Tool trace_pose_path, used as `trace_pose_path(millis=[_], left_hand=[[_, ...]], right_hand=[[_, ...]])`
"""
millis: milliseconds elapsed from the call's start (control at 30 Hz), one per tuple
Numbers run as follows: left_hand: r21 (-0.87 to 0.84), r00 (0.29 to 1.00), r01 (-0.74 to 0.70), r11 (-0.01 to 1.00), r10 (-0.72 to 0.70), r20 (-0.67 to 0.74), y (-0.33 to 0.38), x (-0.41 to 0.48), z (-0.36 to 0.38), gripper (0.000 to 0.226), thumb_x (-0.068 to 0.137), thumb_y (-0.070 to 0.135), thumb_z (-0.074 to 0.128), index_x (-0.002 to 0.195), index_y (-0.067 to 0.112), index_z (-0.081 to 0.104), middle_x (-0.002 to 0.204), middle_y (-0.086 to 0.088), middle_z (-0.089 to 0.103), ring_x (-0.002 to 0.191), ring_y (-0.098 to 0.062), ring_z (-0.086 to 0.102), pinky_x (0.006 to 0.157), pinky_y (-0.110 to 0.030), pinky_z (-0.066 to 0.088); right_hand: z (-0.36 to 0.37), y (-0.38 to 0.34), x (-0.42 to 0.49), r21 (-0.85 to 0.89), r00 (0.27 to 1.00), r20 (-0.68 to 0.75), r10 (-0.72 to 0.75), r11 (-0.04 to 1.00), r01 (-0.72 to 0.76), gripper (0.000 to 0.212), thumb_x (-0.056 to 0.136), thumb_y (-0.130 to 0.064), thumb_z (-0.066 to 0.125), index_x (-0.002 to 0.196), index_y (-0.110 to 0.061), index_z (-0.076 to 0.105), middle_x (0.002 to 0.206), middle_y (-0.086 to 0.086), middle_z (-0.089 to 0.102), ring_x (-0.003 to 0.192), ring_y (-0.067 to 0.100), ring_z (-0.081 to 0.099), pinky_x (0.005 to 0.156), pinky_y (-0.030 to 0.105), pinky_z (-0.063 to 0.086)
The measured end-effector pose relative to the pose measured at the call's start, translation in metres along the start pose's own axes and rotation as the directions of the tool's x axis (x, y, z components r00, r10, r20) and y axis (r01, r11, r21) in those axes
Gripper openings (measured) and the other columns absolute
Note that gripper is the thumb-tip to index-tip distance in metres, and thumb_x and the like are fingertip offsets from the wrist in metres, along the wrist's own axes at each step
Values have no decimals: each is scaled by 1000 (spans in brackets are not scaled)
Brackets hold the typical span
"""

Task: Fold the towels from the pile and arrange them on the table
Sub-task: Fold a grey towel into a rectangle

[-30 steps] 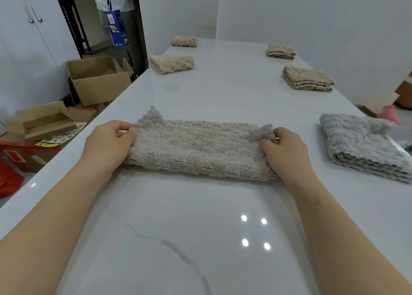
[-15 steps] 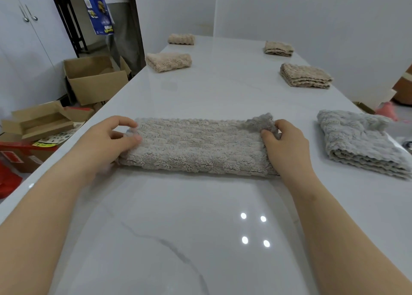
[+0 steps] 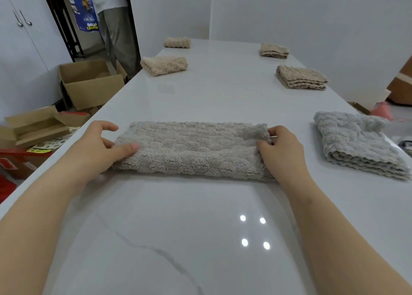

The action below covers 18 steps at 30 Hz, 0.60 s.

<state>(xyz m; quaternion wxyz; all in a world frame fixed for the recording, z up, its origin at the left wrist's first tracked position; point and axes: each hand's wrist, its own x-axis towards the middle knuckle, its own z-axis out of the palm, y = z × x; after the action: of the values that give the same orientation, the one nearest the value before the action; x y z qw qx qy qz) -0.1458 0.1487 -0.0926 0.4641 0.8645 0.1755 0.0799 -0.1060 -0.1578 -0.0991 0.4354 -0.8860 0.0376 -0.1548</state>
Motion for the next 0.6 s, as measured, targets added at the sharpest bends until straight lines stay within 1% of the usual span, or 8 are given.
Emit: trace_pose_path(millis=[67,133,167,267,367,433,533,600], left_hand=[[103,998,30,994,-36,56,1,0,-3,53,65,41,77,107,24,49,86,-3,55,64,-17,50,55,-29,39],[191,1000,-11,982,6,27,1,-2,0,45,70,33,77,106,15,57,81,0,55,66,-14,48,59,-29,37],[182,999,-38,983,41,-16,1,-2,2,37,75,28,75,104,13,60,79,0,55,67,-15,48,62,-30,37],[-24,990,-91,996,88,-109,2,-3,7,11,84,19,65,93,12,64,80,-3,61,73,-17,54,66,-27,42],[-268,989,-101,958,67,-133,6,-2,8,11,90,10,54,96,13,64,78,4,63,67,-7,59,67,-19,48],[-197,990,-71,978,45,-135,4,0,7,11,90,9,54,93,13,64,75,3,62,67,-13,57,67,-25,47],[-9,993,21,1000,-22,-114,2,1,5,11,82,7,58,76,15,63,69,-4,60,60,-20,51,57,-26,38],[42,994,41,998,-37,-102,1,1,5,2,80,17,60,81,17,63,79,-5,60,69,-23,50,60,-29,35]], right_hand=[[1,1,0,-3,1000,-8,-26,1000,26,10,87,-9,49,89,-18,52,65,-18,48,64,5,46,53,14,31],[0,-1,0,17,998,-20,-55,998,55,9,89,-12,49,92,-18,55,66,-18,48,62,4,46,53,15,31],[-1,-2,-1,33,997,-28,-71,997,72,9,90,-14,49,93,-18,56,66,-18,49,62,3,46,53,15,30],[-3,-6,-4,95,998,-3,-69,993,69,12,90,-28,51,98,-25,59,70,-16,55,68,11,53,58,24,31],[-2,-6,-5,92,995,102,-1,996,-8,11,83,-25,56,91,-32,53,71,-11,60,59,4,56,51,20,37],[-1,-2,-2,-39,991,137,-10,999,16,10,81,-16,54,89,-21,56,74,-5,61,62,6,54,51,17,37],[-5,0,2,-182,991,123,-51,981,73,8,82,-13,54,79,-5,57,66,0,53,67,22,48,48,18,31],[-5,0,1,-196,989,124,-86,975,109,10,83,-13,55,78,-5,56,64,-1,49,69,23,46,48,22,28]])
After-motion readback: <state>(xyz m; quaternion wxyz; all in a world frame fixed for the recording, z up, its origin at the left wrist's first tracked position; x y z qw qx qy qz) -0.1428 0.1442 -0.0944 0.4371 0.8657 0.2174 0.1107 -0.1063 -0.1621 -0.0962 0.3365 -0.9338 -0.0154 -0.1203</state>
